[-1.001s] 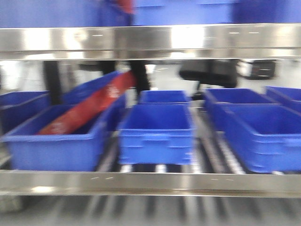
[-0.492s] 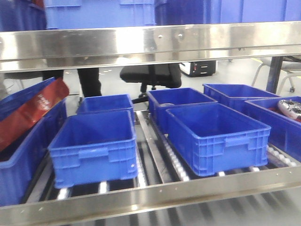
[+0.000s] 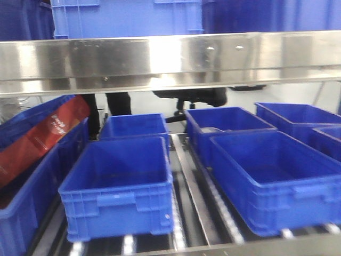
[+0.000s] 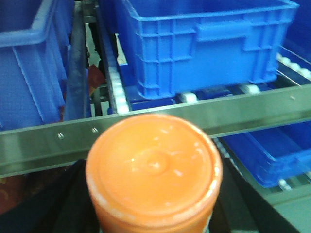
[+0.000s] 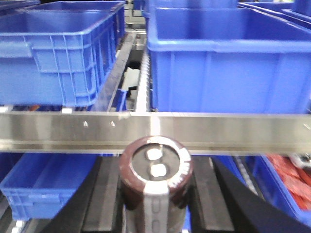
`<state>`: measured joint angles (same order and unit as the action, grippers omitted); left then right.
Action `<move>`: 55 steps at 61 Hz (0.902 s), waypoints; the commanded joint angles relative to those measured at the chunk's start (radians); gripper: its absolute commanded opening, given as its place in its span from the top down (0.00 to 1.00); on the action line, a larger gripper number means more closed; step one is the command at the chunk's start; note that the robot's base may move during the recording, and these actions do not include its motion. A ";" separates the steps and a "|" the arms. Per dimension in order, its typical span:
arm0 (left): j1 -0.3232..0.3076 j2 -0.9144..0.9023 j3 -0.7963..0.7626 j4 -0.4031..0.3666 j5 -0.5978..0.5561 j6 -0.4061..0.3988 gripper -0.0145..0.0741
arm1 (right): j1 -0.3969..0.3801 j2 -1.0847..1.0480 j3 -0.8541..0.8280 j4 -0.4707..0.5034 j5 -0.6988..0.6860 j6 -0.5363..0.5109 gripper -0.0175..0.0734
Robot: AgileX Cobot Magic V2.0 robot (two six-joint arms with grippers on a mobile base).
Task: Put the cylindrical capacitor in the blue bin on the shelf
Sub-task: 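Turn and approach the shelf, stopping in front of the blue bins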
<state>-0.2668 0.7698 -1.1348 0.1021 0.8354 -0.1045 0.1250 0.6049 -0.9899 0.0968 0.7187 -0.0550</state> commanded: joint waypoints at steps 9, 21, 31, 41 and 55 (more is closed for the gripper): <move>-0.009 -0.004 -0.010 -0.002 -0.014 -0.004 0.96 | 0.004 -0.001 -0.008 -0.006 -0.024 -0.003 0.99; -0.009 -0.004 -0.010 -0.002 -0.014 -0.004 0.96 | 0.004 -0.001 -0.008 -0.006 -0.024 -0.003 0.99; -0.009 -0.004 -0.010 -0.002 -0.014 -0.004 0.96 | 0.004 0.001 -0.008 -0.006 -0.026 -0.003 0.99; -0.009 -0.004 -0.010 -0.002 -0.014 -0.004 0.96 | 0.004 0.001 -0.008 -0.006 -0.026 -0.003 0.99; -0.009 -0.004 -0.010 -0.002 -0.014 -0.004 0.96 | 0.004 0.001 -0.008 -0.006 -0.026 -0.003 0.99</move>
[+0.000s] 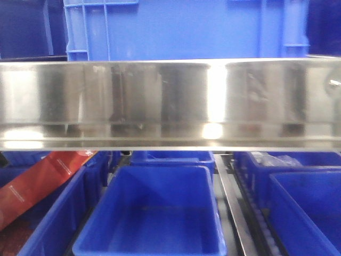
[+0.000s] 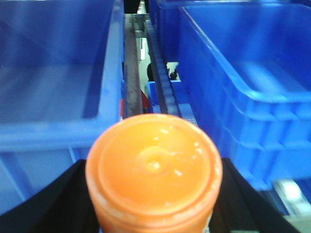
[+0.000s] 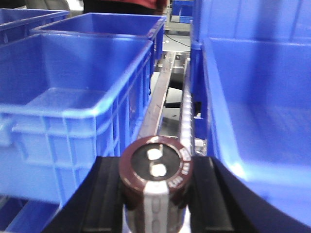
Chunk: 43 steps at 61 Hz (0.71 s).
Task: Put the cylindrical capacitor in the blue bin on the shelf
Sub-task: 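Turn and approach the shelf, stopping in front of the blue bins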
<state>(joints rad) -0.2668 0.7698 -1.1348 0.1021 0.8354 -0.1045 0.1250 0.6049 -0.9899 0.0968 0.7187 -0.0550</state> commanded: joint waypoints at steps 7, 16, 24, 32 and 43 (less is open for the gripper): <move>-0.009 -0.004 -0.010 -0.002 -0.014 -0.004 0.96 | 0.004 0.001 -0.008 -0.006 -0.026 -0.003 0.99; -0.009 -0.004 -0.010 -0.002 -0.014 -0.004 0.96 | 0.004 0.001 -0.008 -0.006 -0.026 -0.003 0.99; -0.009 -0.004 -0.010 -0.002 -0.014 -0.004 0.96 | 0.004 0.001 -0.008 -0.006 -0.026 -0.003 0.99; -0.009 -0.004 -0.010 -0.002 -0.014 -0.004 0.96 | 0.004 0.001 -0.008 -0.006 -0.026 -0.003 0.99; -0.009 -0.004 -0.010 -0.002 -0.014 -0.004 0.96 | 0.004 0.001 -0.008 -0.006 -0.026 -0.003 0.99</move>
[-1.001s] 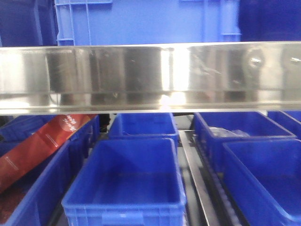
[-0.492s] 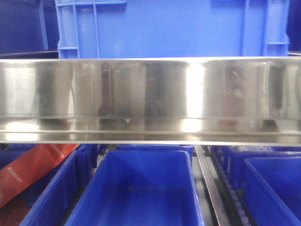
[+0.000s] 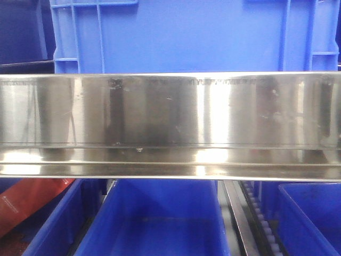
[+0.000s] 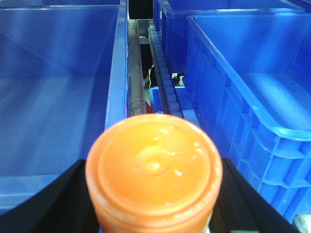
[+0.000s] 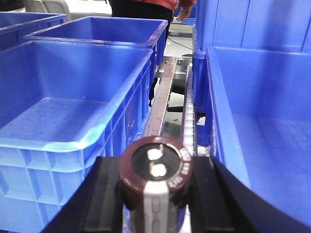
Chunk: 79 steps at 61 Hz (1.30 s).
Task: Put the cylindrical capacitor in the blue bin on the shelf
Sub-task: 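Turn and approach the shelf, stopping in front of the blue bins, then move left gripper over a blue bin and release the orange capacitor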
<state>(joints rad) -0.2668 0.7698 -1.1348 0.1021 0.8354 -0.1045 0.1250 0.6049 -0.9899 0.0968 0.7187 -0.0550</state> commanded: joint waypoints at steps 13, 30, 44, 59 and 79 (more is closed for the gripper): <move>-0.009 -0.004 -0.010 -0.002 -0.014 -0.004 0.96 | 0.004 0.001 -0.008 -0.006 -0.026 -0.003 0.99; -0.009 -0.004 -0.010 -0.002 -0.014 -0.004 0.96 | 0.004 0.001 -0.008 -0.006 -0.028 -0.003 0.99; -0.009 -0.004 -0.010 -0.002 -0.014 -0.004 0.96 | 0.004 0.001 -0.008 -0.006 -0.037 -0.003 0.99; -0.009 -0.004 -0.010 -0.002 -0.021 -0.004 0.96 | 0.004 0.001 -0.008 -0.006 -0.103 -0.003 0.99; -0.019 0.038 -0.041 -0.034 -0.048 0.066 0.96 | 0.004 0.001 -0.008 -0.006 -0.121 -0.003 0.99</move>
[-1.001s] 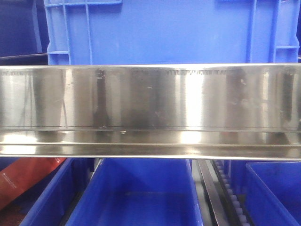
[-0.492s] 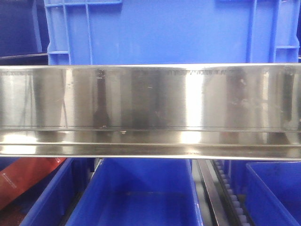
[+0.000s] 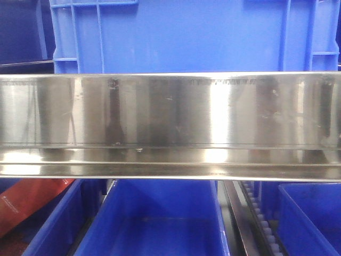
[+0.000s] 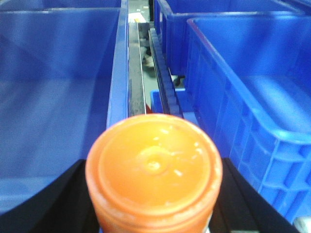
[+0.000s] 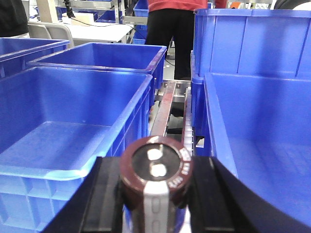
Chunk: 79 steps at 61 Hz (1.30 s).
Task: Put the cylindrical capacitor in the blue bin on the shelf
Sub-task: 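Move left gripper over a blue bin and release the orange capacitor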
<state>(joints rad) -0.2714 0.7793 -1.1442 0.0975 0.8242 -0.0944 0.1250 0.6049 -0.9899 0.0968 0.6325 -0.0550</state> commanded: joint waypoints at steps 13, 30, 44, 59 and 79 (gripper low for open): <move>-0.135 0.258 -0.224 -0.097 -0.035 0.143 0.96 | 0.004 0.001 -0.008 0.022 -0.041 -0.003 0.99; -0.348 0.652 -0.578 -0.092 -0.037 0.146 0.96 | 0.004 0.001 -0.008 0.033 -0.039 -0.003 0.99; -0.412 0.951 -0.788 -0.086 -0.063 0.146 0.96 | 0.004 0.001 -0.008 0.035 -0.039 -0.003 0.99; -0.412 1.126 -0.862 -0.086 -0.065 0.146 0.88 | 0.004 0.001 -0.008 0.037 -0.017 -0.003 0.99; -0.412 1.154 -0.862 -0.088 -0.065 0.146 0.14 | 0.004 0.001 -0.008 0.037 -0.011 -0.003 0.99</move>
<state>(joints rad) -0.6788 1.9431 -1.9935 0.0140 0.7796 0.0525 0.1250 0.6049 -0.9899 0.1306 0.6398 -0.0550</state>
